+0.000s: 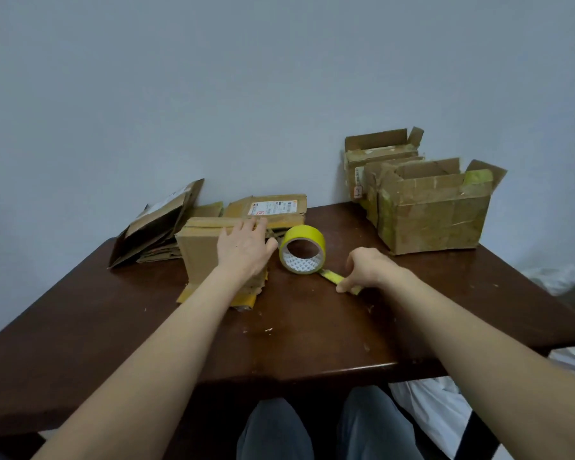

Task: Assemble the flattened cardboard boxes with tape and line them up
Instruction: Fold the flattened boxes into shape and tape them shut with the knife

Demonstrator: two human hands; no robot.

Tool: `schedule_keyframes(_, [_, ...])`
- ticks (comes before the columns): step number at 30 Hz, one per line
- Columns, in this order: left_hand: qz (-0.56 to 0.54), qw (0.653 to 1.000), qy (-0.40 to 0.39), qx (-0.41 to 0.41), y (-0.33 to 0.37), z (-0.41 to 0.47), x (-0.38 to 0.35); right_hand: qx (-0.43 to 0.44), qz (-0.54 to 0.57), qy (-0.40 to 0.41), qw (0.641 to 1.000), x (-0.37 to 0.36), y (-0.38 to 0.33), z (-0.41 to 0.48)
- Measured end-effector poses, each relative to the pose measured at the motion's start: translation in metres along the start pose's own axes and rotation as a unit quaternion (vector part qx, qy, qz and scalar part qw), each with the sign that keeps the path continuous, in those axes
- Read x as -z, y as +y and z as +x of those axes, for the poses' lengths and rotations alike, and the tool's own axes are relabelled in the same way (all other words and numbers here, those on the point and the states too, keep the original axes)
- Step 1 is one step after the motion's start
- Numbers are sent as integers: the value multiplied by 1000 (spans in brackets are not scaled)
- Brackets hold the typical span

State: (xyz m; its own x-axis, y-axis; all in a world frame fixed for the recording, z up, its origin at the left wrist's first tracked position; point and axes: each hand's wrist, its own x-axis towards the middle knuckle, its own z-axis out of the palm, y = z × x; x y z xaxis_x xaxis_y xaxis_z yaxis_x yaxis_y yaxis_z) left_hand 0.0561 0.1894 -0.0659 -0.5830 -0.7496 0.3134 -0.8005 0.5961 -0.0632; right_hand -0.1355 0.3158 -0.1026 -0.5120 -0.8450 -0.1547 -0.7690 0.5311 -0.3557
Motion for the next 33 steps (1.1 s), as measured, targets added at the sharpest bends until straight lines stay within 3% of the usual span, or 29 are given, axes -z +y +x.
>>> schedule_keyframes(3, [-11, 1000, 6, -6, 2, -3, 0, -2, 16, 21, 1000, -6, 3, -7])
schedule_keyframes(8, [-79, 997, 11, -2, -2, -12, 5, 12, 51, -61, 997, 10, 4, -20])
schedule_keyframes(11, [-191, 975, 114, 15, -5, -19, 14, 68, 202, -40, 976, 24, -1, -27])
schedule_keyframes(14, [-255, 949, 185, 12, -1, -22, 27, 110, 388, 37, 914, 32, -27, -26])
schedule_keyframes(17, [-357, 927, 120, 8, 11, -20, 37, 123, 448, 66, 883, 34, -64, -21])
schedule_keyframes(19, [-449, 891, 64, 31, 20, -17, 41, 138, 464, 68, 872, 34, -84, -19])
schedule_keyframes(22, [-474, 874, 70, 84, 25, -8, 43, 186, 498, 13, 847, 33, -98, -15])
schedule_keyframes(24, [-447, 881, 116, 108, 18, -4, 44, 187, 463, 39, 865, 32, -96, -4])
schedule_keyframes(27, [-324, 930, 156, 75, 6, 2, 41, 111, 256, 169, 945, 32, -82, 23])
schedule_keyframes(31, [-242, 963, 107, 52, 1, 7, 18, 62, 110, 78, 989, 20, -77, 48])
schedule_keyframes(33, [-213, 970, 102, 54, -5, 5, 5, 76, 117, 49, 989, 16, -78, 56])
